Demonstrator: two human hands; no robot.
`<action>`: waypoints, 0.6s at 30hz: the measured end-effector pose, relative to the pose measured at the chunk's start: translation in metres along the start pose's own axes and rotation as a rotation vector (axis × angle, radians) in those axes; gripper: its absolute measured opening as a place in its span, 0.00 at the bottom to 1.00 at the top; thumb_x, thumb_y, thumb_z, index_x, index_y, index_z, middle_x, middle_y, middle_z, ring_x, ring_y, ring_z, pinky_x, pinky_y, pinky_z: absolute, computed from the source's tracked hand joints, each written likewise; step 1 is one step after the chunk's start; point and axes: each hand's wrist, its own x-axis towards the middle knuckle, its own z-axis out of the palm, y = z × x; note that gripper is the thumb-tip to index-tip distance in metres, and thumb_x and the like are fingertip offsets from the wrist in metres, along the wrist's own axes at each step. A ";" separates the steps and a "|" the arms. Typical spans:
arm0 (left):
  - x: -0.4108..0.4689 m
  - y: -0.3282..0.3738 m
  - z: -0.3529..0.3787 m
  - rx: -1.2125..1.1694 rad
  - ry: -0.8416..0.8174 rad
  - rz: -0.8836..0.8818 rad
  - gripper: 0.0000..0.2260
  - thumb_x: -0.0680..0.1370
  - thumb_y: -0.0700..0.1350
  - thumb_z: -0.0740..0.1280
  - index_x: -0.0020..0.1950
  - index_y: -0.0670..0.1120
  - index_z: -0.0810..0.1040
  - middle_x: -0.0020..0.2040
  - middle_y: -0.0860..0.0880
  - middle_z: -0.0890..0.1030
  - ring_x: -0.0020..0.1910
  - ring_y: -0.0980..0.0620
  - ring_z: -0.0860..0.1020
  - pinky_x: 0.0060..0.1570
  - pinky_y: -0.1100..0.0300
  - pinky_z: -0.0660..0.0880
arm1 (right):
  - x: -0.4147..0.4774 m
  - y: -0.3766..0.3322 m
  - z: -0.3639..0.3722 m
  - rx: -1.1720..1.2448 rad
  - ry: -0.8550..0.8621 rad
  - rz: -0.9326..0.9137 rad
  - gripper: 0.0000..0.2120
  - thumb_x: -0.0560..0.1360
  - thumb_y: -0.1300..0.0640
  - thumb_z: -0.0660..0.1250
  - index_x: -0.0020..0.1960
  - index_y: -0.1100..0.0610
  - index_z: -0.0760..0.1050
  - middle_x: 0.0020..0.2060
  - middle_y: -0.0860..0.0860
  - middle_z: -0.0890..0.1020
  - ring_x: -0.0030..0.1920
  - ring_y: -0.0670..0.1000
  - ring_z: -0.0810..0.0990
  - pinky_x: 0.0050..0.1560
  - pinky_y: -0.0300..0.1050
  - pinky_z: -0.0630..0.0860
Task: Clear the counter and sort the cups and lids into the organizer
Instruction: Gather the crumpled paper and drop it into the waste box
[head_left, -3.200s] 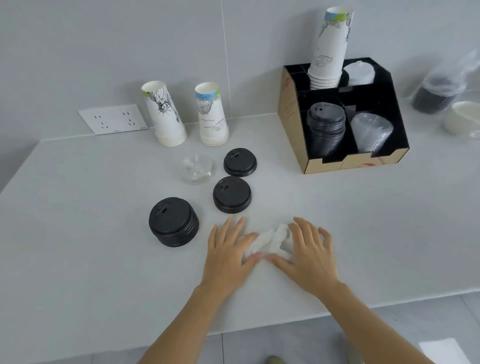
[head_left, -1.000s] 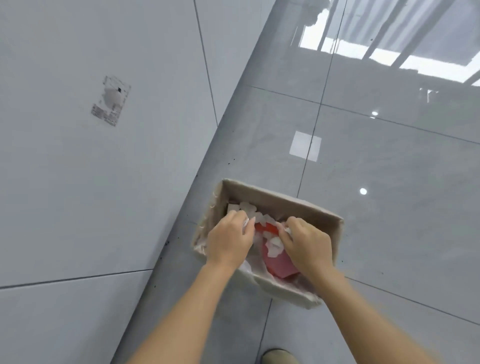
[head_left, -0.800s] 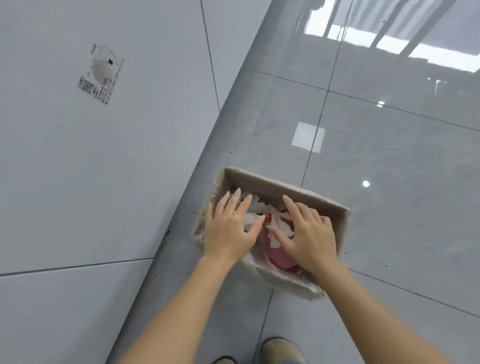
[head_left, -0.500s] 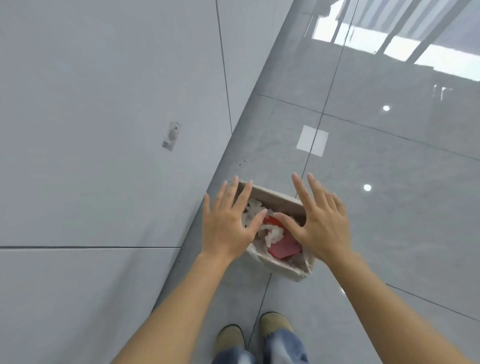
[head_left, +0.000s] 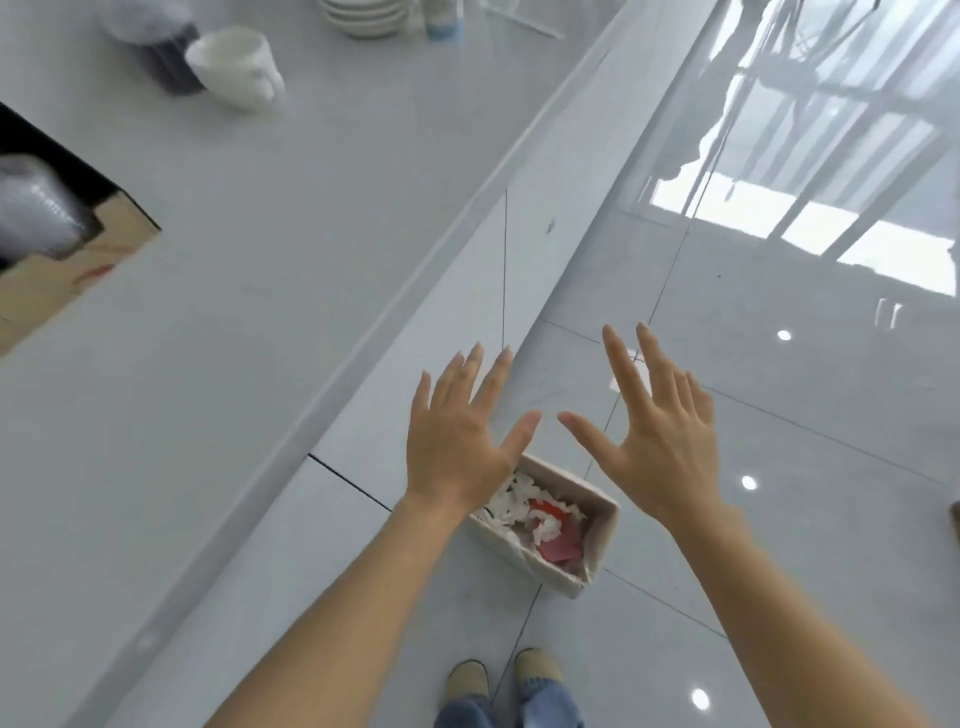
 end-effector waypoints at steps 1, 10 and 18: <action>0.000 0.002 -0.009 -0.005 0.010 -0.013 0.31 0.75 0.65 0.50 0.75 0.53 0.58 0.75 0.46 0.63 0.75 0.47 0.59 0.72 0.46 0.50 | 0.003 -0.004 -0.007 0.000 0.012 -0.010 0.37 0.71 0.32 0.55 0.75 0.47 0.53 0.72 0.58 0.65 0.66 0.61 0.71 0.63 0.65 0.68; -0.023 -0.022 -0.110 0.008 0.216 -0.207 0.33 0.73 0.67 0.46 0.75 0.53 0.58 0.76 0.47 0.62 0.75 0.47 0.57 0.73 0.46 0.49 | 0.031 -0.073 -0.045 0.028 0.010 -0.199 0.38 0.71 0.30 0.51 0.75 0.46 0.50 0.74 0.59 0.63 0.69 0.61 0.68 0.66 0.66 0.63; -0.087 -0.094 -0.212 0.107 0.445 -0.449 0.31 0.75 0.65 0.48 0.75 0.53 0.57 0.76 0.48 0.61 0.75 0.49 0.56 0.73 0.48 0.48 | 0.047 -0.201 -0.049 0.155 0.014 -0.458 0.37 0.71 0.31 0.53 0.75 0.46 0.52 0.73 0.59 0.64 0.68 0.61 0.69 0.65 0.67 0.64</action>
